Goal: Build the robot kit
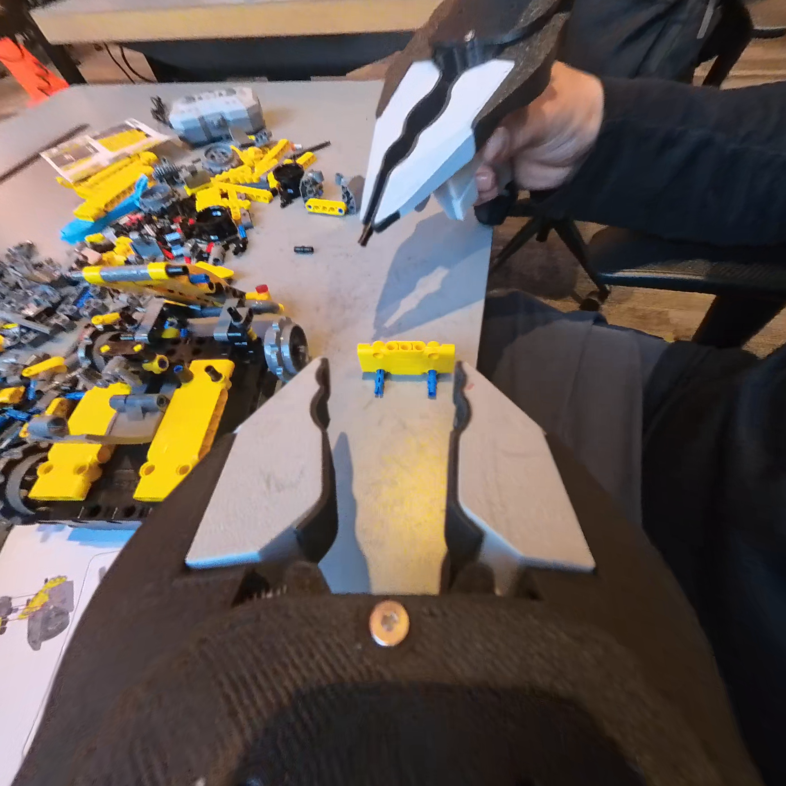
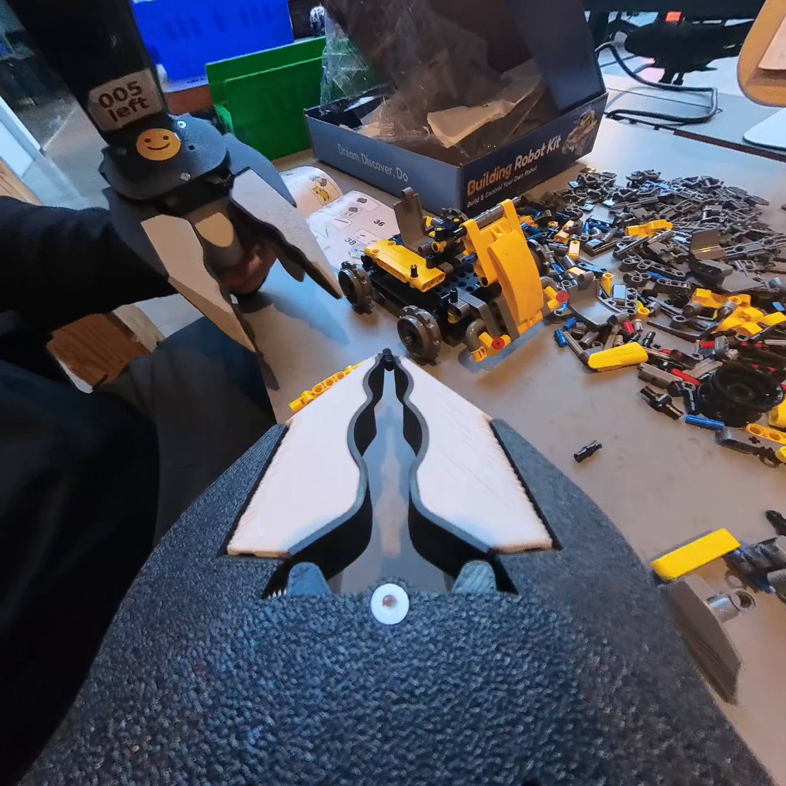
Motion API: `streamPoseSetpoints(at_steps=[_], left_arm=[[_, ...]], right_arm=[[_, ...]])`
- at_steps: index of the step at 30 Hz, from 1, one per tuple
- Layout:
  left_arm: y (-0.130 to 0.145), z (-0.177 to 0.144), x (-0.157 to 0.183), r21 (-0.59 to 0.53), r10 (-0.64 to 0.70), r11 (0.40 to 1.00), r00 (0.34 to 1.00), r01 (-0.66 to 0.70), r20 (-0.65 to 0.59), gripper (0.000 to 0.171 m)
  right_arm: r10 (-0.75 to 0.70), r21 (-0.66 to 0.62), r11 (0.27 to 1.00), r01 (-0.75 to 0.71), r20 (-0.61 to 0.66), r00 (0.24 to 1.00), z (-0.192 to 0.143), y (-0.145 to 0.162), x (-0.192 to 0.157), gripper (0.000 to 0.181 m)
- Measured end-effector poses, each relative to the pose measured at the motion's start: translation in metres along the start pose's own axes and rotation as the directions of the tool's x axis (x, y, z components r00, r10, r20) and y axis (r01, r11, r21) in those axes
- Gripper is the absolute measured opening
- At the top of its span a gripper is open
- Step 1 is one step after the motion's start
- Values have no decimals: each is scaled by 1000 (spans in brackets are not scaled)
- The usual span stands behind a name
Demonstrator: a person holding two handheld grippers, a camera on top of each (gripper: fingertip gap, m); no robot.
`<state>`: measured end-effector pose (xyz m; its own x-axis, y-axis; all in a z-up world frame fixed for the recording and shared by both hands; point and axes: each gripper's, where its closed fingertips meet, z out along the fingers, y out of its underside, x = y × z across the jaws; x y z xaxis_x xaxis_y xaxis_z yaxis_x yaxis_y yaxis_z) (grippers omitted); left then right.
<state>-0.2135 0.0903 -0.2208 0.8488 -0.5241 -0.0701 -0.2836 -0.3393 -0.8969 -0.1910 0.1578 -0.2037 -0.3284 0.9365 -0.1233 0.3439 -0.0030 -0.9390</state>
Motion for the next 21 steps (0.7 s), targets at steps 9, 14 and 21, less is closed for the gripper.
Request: streamPoseSetpoints(at_steps=[9, 14, 21], left_arm=[[9, 29, 4, -134, -47, 990, 998, 41, -37, 83], [14, 41, 7, -200, -22, 980, 999, 16, -29, 81], [22, 50, 9, -265, -15, 964, 999, 2, -46, 67]], right_arm=[[-36, -114, 993, 32, -39, 999, 6, 18, -4, 4], [-36, -140, 990, 32, -27, 999, 9, 24, -9, 4], [9, -154, 988, -10, -8, 1000, 12, 34, -12, 4]])
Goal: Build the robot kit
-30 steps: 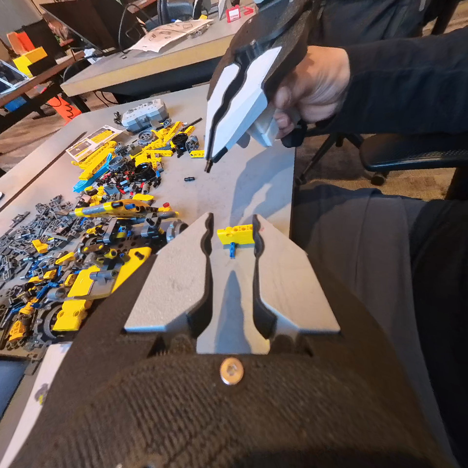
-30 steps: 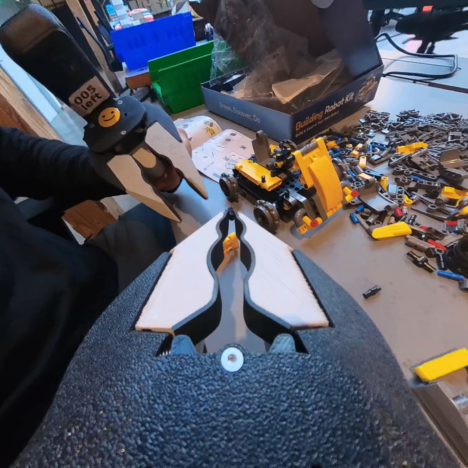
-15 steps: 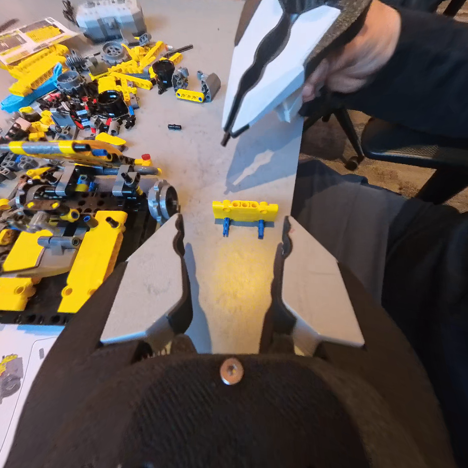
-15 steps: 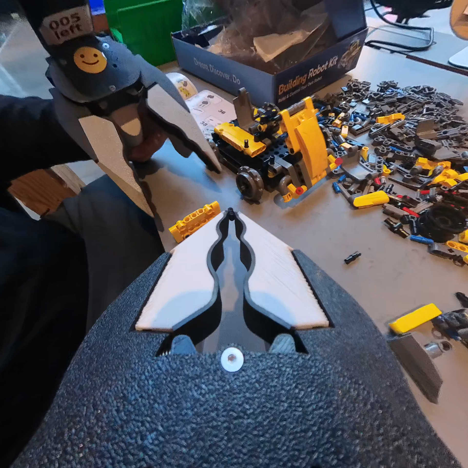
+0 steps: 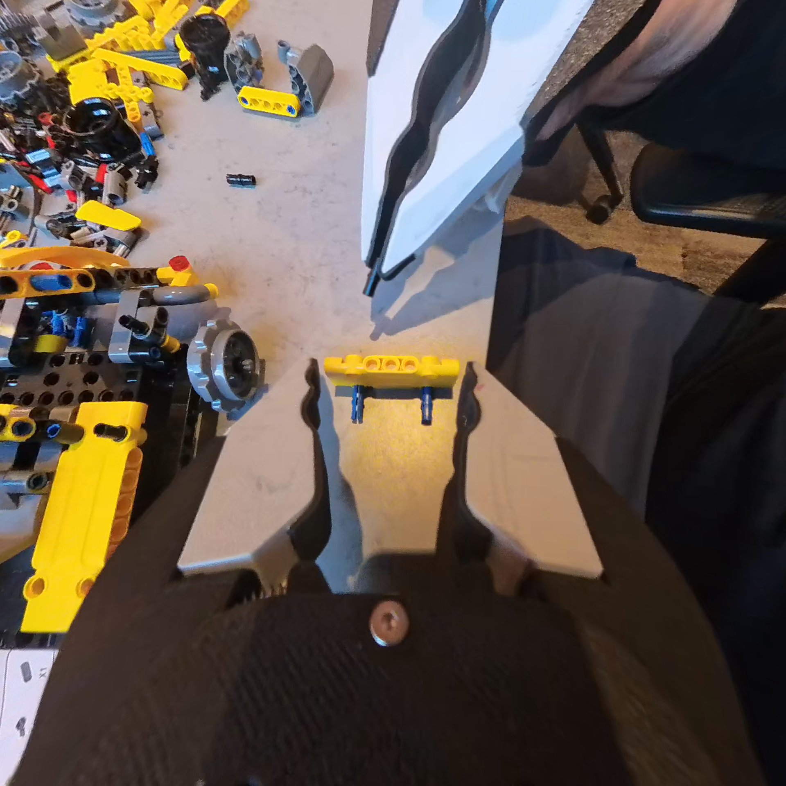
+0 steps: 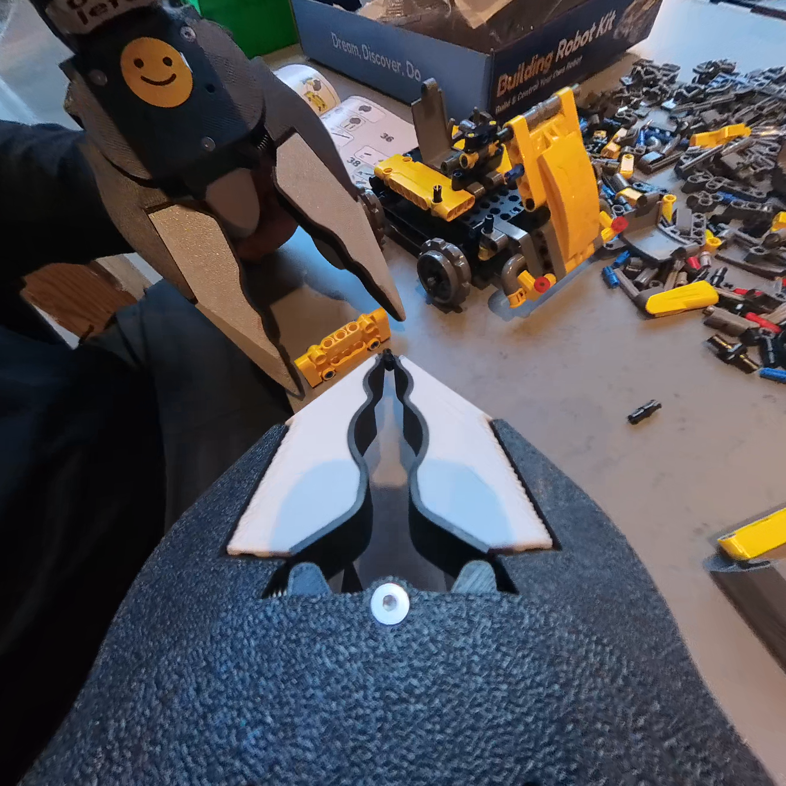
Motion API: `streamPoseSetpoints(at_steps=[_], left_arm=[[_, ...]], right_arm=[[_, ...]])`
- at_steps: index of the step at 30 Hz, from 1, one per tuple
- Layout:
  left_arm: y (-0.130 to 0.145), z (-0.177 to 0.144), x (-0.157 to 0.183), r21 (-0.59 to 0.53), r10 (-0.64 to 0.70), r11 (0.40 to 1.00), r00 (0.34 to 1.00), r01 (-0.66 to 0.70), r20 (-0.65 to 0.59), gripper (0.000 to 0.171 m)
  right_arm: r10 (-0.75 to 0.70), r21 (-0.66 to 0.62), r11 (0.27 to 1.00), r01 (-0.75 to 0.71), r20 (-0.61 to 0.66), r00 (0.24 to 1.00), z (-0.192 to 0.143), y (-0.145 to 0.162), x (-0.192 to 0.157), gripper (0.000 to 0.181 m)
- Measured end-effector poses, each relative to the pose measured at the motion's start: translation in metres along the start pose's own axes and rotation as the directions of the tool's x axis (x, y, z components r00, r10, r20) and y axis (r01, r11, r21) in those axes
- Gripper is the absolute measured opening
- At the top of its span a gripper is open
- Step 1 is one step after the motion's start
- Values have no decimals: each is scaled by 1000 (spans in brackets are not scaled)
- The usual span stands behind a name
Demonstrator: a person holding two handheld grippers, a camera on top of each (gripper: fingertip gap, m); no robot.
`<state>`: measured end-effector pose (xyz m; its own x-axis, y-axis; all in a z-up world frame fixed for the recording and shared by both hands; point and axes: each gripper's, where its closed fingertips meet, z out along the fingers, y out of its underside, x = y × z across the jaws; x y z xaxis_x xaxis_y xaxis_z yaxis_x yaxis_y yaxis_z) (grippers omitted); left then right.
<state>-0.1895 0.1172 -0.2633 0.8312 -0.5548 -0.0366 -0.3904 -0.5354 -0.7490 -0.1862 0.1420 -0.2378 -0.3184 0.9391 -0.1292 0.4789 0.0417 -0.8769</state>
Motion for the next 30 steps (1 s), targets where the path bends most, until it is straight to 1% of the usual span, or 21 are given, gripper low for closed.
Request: streamPoseSetpoints(at_steps=[3, 8, 12, 15, 19, 23, 27, 30], left_arm=[[4, 2, -2, -27, 19, 999, 1000, -19, 9, 61], [5, 2, 0, -29, 21, 999, 1000, -22, -20, 61], [7, 0, 0, -27, 46, 999, 998, -47, -50, 61], [9, -3, 2, -24, 73, 997, 993, -75, -93, 61], [15, -10, 2, -16, 130, 991, 979, -134, -154, 61], [22, -17, 3, -3, 196, 980, 960, -201, -202, 61], [27, -24, 14, 18, 242, 969, 927, -248, -288, 61], [27, -24, 17, 31, 279, 959, 909, -283, -309, 60]], right_arm=[[3, 20, 1000, -3, 3, 1000, 0, -4, -1, 4], [14, 14, 1000, -14, -3, 1000, 3, -4, -1, 4], [21, 32, 999, -21, -8, 1000, 6, -6, -7, 4], [1, 41, 999, 1, -29, 1000, 9, -5, -11, 4], [-2, 116, 993, 6, -28, 1000, 12, -10, -21, 4], [36, 219, 976, -17, -85, 996, 15, -18, -28, 4], [21, 244, 969, 21, -168, 986, 14, -16, -31, 4], [12, 245, 969, 27, -156, 988, 16, -14, -34, 4]])
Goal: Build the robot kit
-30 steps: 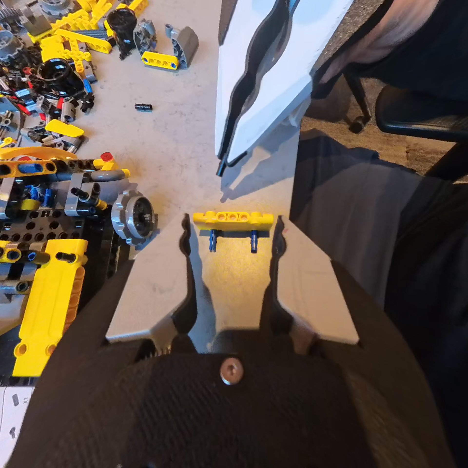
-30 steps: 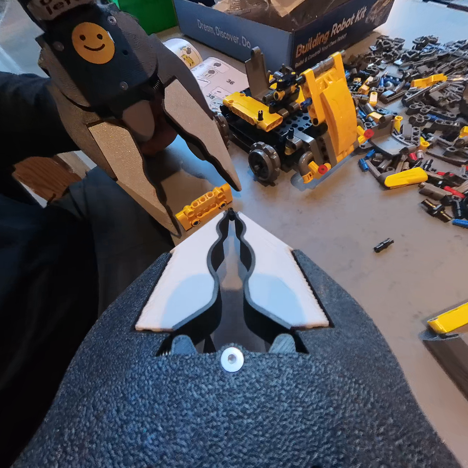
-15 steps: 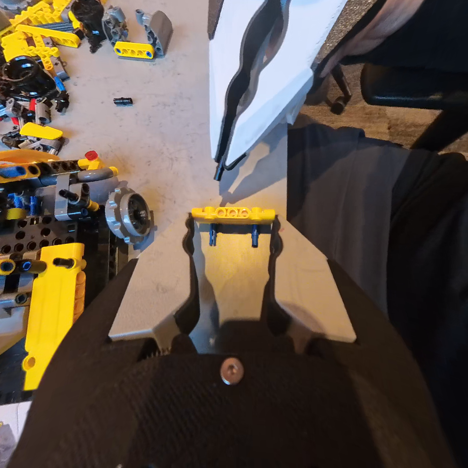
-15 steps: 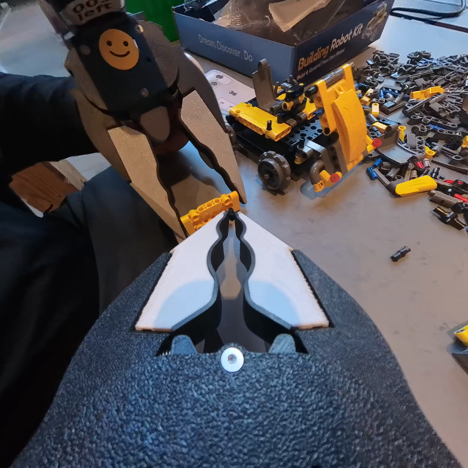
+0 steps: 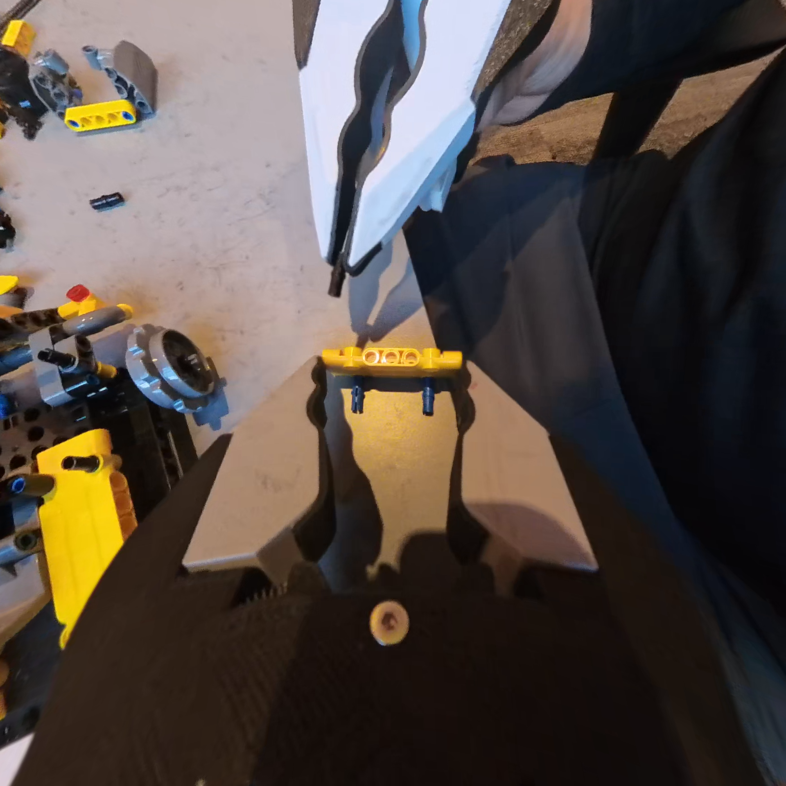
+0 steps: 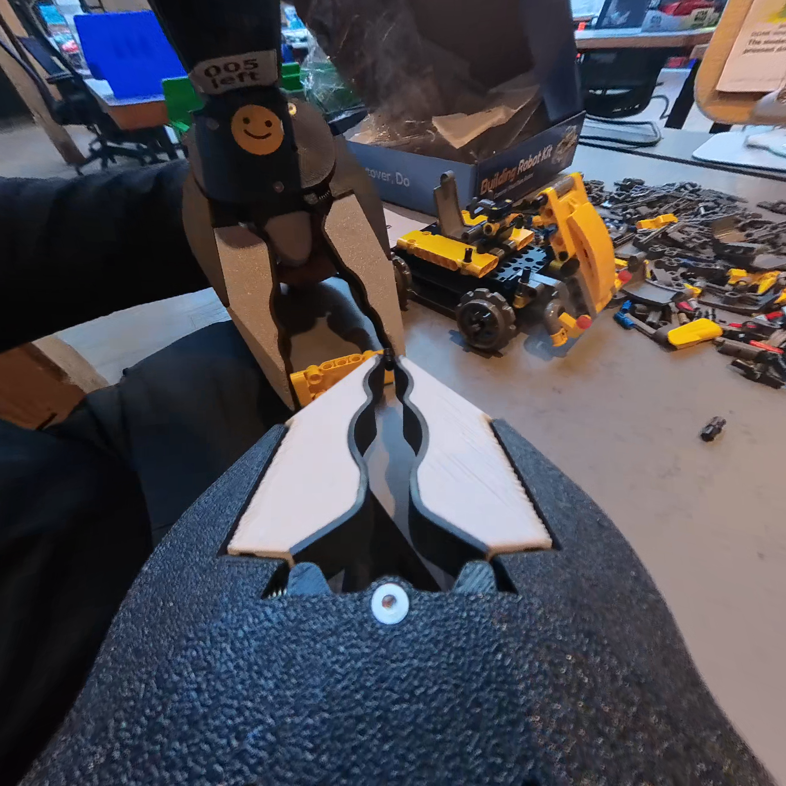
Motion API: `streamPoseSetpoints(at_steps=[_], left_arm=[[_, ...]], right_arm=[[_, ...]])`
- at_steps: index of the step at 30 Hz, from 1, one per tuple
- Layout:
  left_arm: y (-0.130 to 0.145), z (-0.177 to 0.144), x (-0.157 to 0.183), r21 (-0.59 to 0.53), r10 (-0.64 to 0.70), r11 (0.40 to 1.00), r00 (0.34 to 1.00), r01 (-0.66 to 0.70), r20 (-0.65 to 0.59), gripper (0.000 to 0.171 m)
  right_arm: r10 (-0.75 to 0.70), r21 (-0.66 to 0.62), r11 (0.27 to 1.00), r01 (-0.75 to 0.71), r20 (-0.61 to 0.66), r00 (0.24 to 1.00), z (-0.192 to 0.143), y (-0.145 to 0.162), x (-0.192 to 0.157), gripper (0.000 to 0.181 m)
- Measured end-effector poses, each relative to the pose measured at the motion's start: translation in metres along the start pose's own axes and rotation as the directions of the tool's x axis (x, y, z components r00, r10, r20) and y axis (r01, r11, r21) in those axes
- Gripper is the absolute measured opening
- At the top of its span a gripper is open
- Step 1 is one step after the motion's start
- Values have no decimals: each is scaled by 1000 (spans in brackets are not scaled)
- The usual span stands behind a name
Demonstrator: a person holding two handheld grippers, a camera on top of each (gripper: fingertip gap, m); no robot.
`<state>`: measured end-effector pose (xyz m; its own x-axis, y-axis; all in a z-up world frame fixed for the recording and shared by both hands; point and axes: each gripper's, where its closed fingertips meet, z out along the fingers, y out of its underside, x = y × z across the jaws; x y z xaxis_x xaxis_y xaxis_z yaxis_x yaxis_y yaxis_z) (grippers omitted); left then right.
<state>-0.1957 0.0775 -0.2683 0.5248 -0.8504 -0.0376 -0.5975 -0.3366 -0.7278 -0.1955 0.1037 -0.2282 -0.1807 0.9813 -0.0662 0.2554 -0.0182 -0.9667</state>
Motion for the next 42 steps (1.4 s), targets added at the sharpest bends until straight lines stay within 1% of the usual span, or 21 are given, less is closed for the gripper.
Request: streamPoseSetpoints(at_steps=[5, 15, 22, 28, 34, 40, 42], left_arm=[[1, -1, 1, 2, 17, 1000, 1000, -17, -20, 60], [5, -6, 6, 3, 39, 999, 998, -39, -45, 60], [9, -11, 9, 5, 44, 999, 997, -43, -60, 60], [10, -11, 12, 7, 54, 999, 996, -53, -76, 60], [13, -15, 16, 8, 55, 999, 994, -54, -98, 60], [14, -17, 17, 9, 57, 998, 993, -57, -105, 60], [15, -18, 18, 10, 62, 998, 992, -62, -110, 60]], right_arm=[[-17, -34, 999, 17, -1, 1000, 7, 10, -4, 5], [-54, -35, 998, 53, -32, 998, 19, 10, -13, 4], [-169, -75, 983, 166, -44, 985, 26, 12, -24, 4], [-196, -70, 979, 193, -44, 980, 26, 12, -26, 4], [-300, -95, 952, 292, -82, 951, 29, 14, -31, 4], [-344, -114, 935, 335, -74, 936, 30, 14, -32, 4], [-339, -114, 937, 331, -62, 939, 31, 14, -33, 4]])
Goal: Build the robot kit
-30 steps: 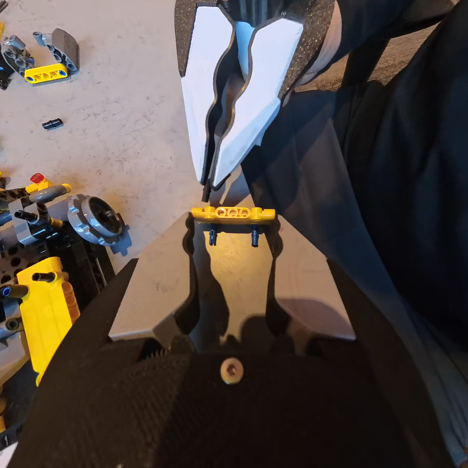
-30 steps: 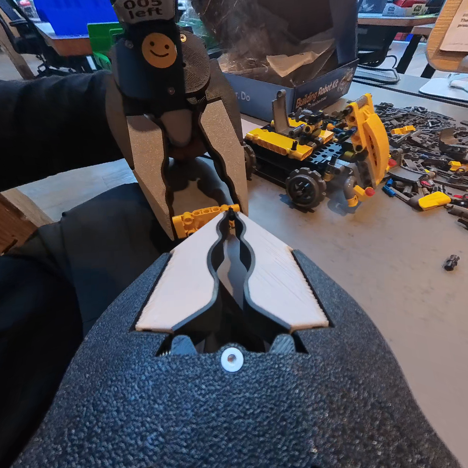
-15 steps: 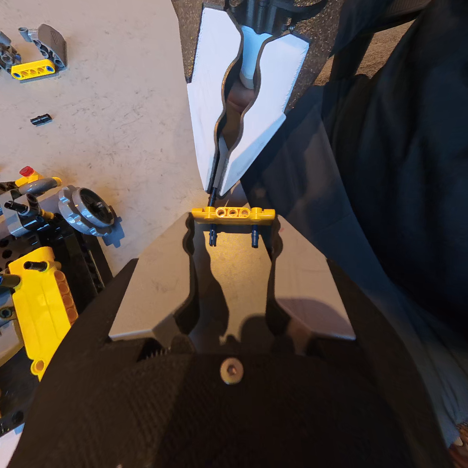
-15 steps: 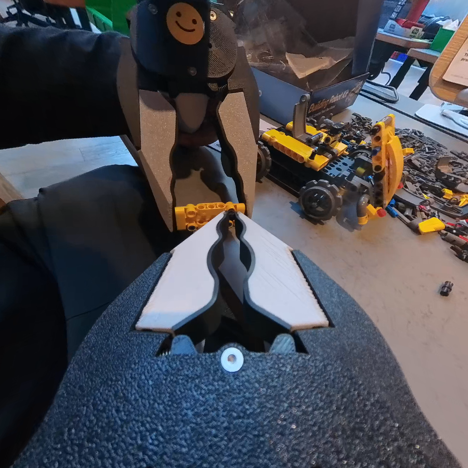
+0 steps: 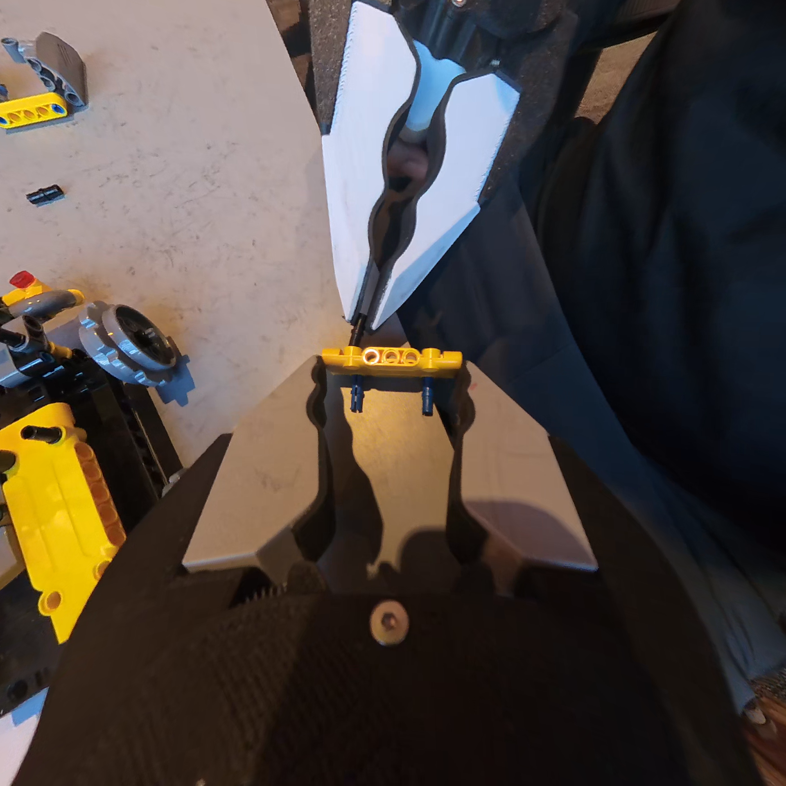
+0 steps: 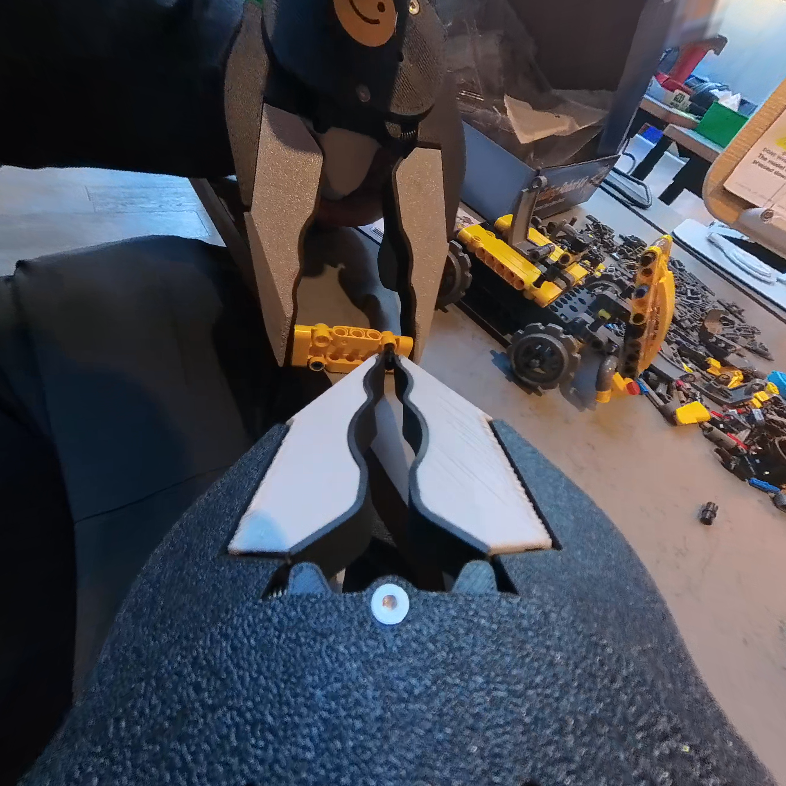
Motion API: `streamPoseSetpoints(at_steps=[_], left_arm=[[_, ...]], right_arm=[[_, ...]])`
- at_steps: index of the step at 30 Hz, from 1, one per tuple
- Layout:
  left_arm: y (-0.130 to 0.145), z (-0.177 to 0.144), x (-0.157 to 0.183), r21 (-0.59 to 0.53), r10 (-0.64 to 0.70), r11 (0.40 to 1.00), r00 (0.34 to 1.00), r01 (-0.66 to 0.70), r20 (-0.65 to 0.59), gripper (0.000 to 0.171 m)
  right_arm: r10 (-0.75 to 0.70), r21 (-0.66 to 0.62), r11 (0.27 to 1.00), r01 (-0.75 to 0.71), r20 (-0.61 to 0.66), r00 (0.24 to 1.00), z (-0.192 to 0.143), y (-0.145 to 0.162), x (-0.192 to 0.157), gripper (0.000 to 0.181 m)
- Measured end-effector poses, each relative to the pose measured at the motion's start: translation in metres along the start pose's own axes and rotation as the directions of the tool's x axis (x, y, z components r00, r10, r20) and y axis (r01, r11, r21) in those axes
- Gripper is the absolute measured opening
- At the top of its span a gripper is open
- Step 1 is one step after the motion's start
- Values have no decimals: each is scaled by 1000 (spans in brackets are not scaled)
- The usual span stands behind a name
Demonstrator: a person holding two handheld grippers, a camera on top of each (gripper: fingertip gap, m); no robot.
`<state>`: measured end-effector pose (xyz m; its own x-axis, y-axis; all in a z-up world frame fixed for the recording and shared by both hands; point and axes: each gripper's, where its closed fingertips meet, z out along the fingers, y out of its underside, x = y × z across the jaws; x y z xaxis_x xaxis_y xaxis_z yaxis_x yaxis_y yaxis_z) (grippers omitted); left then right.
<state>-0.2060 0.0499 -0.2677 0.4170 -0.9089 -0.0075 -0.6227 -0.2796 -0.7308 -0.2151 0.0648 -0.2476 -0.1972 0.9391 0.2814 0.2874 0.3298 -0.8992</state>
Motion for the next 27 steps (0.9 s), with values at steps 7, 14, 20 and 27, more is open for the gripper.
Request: streamPoseSetpoints(at_steps=[7, 14, 20, 27], left_arm=[[3, -4, 3, 0, 15, 1000, 1000, -15, -15, 61], [4, -4, 4, 0, 22, 1000, 1000, -22, -19, 61], [6, -6, 6, -2, 19, 1000, 1000, -19, 1, 61], [5, -6, 10, -3, 25, 1000, 1000, -24, 16, 61]], right_arm=[[21, -5, 1000, -21, 28, 999, 3, -1, -4, 4], [191, -8, 981, -192, 145, 971, 4, -3, -5, 4], [238, -107, 970, -220, 207, 949, 6, 1, -8, 4], [81, -131, 990, -61, 156, 984, 10, 5, -13, 4]])
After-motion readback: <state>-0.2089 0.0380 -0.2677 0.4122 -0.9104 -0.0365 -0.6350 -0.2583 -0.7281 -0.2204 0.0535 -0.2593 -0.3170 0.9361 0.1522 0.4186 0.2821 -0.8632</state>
